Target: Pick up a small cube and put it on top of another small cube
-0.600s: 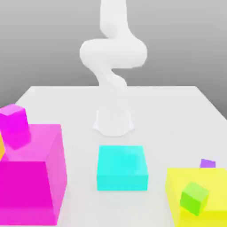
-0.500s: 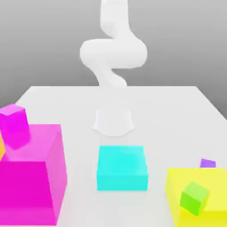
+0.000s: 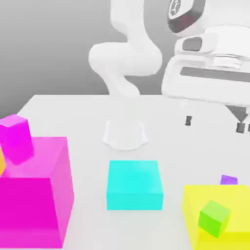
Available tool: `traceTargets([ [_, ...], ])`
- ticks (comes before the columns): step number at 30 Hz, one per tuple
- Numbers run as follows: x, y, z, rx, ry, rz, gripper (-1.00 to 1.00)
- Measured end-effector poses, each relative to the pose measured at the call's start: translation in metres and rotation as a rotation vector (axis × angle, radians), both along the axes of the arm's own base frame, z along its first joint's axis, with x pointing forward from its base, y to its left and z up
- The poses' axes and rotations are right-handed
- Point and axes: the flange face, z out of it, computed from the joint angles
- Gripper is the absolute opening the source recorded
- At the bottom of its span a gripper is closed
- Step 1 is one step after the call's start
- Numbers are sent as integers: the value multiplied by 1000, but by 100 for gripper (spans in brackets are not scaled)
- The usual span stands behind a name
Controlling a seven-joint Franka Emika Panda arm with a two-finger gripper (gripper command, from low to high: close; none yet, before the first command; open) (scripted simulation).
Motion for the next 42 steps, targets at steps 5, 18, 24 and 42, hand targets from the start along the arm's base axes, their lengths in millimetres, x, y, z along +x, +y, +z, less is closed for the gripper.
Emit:
traceTargets([
  [5, -34, 46, -76, 35, 100, -27, 0],
  [18, -138, 117, -202, 157, 324, -112, 0],
  [24, -140, 115, -243, 153, 326, -111, -100],
  [42, -119, 95, -181, 149, 355, -125, -100],
])
